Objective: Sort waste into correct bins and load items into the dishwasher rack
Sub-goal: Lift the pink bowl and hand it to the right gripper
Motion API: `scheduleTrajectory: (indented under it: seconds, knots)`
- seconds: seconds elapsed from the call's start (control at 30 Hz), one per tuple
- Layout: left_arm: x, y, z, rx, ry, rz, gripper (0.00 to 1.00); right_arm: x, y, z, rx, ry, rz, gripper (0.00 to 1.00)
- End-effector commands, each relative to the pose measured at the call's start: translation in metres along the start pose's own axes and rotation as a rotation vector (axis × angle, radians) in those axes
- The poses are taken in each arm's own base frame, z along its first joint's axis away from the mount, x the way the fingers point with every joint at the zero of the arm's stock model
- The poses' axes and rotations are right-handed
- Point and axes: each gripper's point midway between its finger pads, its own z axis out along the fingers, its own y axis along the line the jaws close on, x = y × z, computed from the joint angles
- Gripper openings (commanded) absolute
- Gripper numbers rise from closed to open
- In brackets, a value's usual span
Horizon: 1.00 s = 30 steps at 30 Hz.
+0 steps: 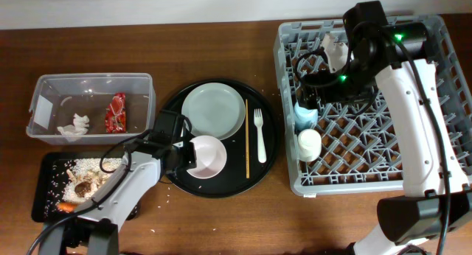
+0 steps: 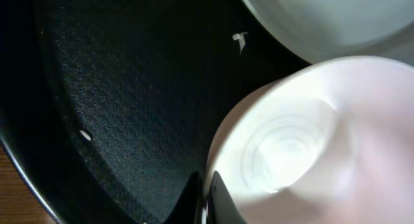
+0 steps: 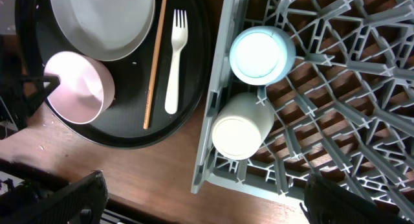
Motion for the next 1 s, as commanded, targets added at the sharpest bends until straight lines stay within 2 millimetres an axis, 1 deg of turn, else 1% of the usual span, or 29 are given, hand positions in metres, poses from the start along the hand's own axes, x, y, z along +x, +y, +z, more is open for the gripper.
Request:
scheduleTrajectory:
  seconds: [0.0, 0.03, 0.07, 0.13, 0.17, 0.2, 0.23, 0.27, 0.33, 0.37, 0.4, 0.43, 0.47, 0.5, 0.53, 0.57, 0.6, 0.63, 0.73, 0.77, 0.83, 0.9, 0.93, 0.97]
  knots:
    - [-0.024, -0.010, -0.031, 0.005, -0.041, 0.004, 0.00, 0.000, 0.004, -0.002, -0.006, -0.006, -0.006, 0.99]
    - [-0.037, -0.017, -0.054, 0.014, -0.064, 0.005, 0.00, 0.000, 0.004, -0.002, -0.006, -0.006, -0.006, 0.99]
    - [-0.047, -0.021, -0.076, 0.018, -0.073, 0.005, 0.00, 0.000, 0.004, -0.002, -0.006, -0.006, -0.006, 0.99]
    - [-0.064, -0.031, -0.108, 0.037, -0.104, 0.007, 0.00, 0.000, 0.005, -0.002, -0.007, -0.006, -0.006, 0.99]
    - [-0.068, -0.035, -0.113, 0.057, -0.114, 0.008, 0.00, 0.000, 0.004, -0.002, -0.006, -0.006, -0.006, 0.99]
    - [-0.073, -0.047, -0.118, 0.119, -0.125, 0.014, 0.00, 0.000, 0.004, -0.002, -0.006, -0.006, -0.006, 0.99]
    - [-0.075, -0.051, -0.119, 0.137, -0.131, 0.016, 0.00, -0.003, 0.005, -0.002, -0.008, -0.016, -0.008, 0.99]
    - [-0.077, -0.057, -0.120, 0.169, -0.138, 0.022, 0.00, -0.013, 0.011, -0.002, -0.041, -0.058, -0.020, 0.99]
    - [-0.077, -0.070, -0.121, 0.187, -0.153, 0.054, 0.00, -0.016, 0.011, -0.003, -0.045, -0.072, -0.031, 0.99]
    - [-0.077, -0.076, -0.122, 0.195, -0.162, 0.071, 0.00, -0.016, 0.025, -0.004, -0.121, -0.071, -0.035, 0.98]
    - [-0.076, -0.085, -0.122, 0.208, -0.169, 0.092, 0.00, -0.009, 0.039, -0.003, -0.161, -0.041, -0.049, 0.85]
    - [-0.075, -0.088, -0.123, 0.210, -0.171, 0.101, 0.00, -0.005, 0.051, 0.000, -0.167, -0.025, -0.081, 0.79]
    - [-0.075, -0.088, -0.122, 0.183, -0.180, 0.094, 0.00, -0.001, 0.067, 0.007, -0.124, -0.013, -0.127, 0.70]
    - [-0.072, -0.086, -0.121, 0.176, -0.171, 0.094, 0.00, -0.001, 0.069, 0.014, 0.015, -0.021, -0.098, 0.70]
    - [-0.072, -0.084, -0.121, 0.161, -0.169, 0.093, 0.00, 0.000, 0.080, 0.018, 0.044, -0.029, -0.113, 0.70]
    - [-0.071, -0.080, -0.120, 0.144, -0.168, 0.091, 0.00, 0.002, 0.098, 0.022, 0.033, -0.033, -0.162, 0.70]
    - [-0.071, -0.079, -0.120, 0.137, -0.167, 0.090, 0.00, 0.002, 0.115, 0.029, 0.069, -0.053, -0.182, 0.69]
    - [-0.071, -0.079, -0.120, 0.137, -0.168, 0.090, 0.00, 0.001, 0.117, 0.032, 0.102, -0.064, -0.180, 0.69]
    - [-0.069, -0.078, -0.119, 0.135, -0.157, 0.088, 0.00, -0.004, 0.141, 0.056, 0.101, -0.062, -0.224, 0.67]
    - [-0.067, -0.077, -0.119, 0.132, -0.150, 0.088, 0.00, -0.009, 0.146, 0.069, 0.099, -0.060, -0.233, 0.65]
    - [-0.068, -0.073, -0.119, 0.124, -0.147, 0.080, 0.00, -0.012, 0.144, 0.085, 0.110, -0.031, -0.230, 0.63]
    - [-0.072, -0.061, -0.118, 0.118, -0.144, 0.043, 0.00, -0.012, 0.142, 0.103, 0.124, 0.007, -0.228, 0.61]
    - [-0.073, -0.057, -0.119, 0.132, -0.133, 0.021, 0.00, -0.012, 0.141, 0.110, 0.129, 0.021, -0.226, 0.56]
    - [-0.074, -0.052, -0.119, 0.146, -0.124, -0.001, 0.00, -0.012, 0.140, 0.115, 0.132, 0.031, -0.225, 0.53]
